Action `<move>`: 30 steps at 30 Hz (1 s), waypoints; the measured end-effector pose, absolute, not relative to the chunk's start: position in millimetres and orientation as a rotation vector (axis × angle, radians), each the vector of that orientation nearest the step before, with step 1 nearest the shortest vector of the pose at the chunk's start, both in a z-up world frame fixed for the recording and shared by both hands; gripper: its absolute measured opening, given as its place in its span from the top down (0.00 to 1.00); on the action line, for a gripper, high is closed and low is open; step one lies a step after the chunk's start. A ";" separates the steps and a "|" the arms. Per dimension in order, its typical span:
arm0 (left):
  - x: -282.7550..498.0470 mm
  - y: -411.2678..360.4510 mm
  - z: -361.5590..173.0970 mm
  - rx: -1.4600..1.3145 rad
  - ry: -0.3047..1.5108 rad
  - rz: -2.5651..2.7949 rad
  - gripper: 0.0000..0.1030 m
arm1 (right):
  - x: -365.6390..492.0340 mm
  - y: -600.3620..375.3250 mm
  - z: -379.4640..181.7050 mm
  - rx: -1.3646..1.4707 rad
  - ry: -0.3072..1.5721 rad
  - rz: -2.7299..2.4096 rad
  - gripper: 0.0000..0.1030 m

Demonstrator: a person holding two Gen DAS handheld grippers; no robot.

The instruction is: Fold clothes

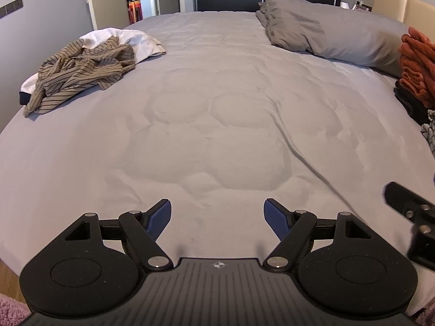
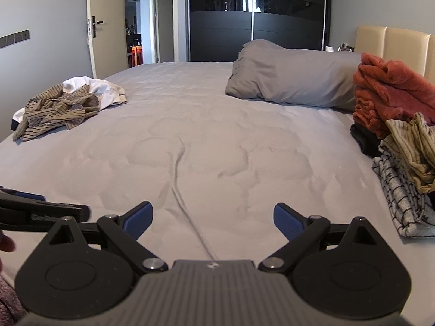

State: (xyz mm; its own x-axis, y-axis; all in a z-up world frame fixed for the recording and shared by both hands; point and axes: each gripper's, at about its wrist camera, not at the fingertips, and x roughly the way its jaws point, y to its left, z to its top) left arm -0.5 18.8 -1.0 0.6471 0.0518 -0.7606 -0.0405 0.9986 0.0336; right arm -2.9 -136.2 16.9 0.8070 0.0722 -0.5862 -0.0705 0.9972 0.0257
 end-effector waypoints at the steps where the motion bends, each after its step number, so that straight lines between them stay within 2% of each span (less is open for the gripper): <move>1: 1.7 25.1 -0.8 0.016 0.859 0.064 0.27 | -2.1 -137.8 15.9 -0.002 0.629 0.069 0.06; 12: 24.8 97.6 0.8 -0.036 0.834 0.244 0.27 | 20.6 -160.1 6.2 -0.035 0.660 -0.001 0.06; 22: 85.6 212.9 -7.2 -0.089 0.747 0.410 0.28 | 45.6 -160.5 -10.3 -0.034 0.713 -0.013 0.06; 30: 142.6 297.4 -15.7 -0.017 0.634 0.538 0.37 | 54.8 -160.3 -20.5 -0.042 0.736 -0.034 0.06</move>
State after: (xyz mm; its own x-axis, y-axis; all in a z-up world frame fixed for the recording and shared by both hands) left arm 142.6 297.4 -15.7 0.6737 0.4729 -0.5678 -0.4833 0.8633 0.1455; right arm 54.8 -160.3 -20.5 0.7409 -0.0462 -0.6700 0.0163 0.9986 -0.0508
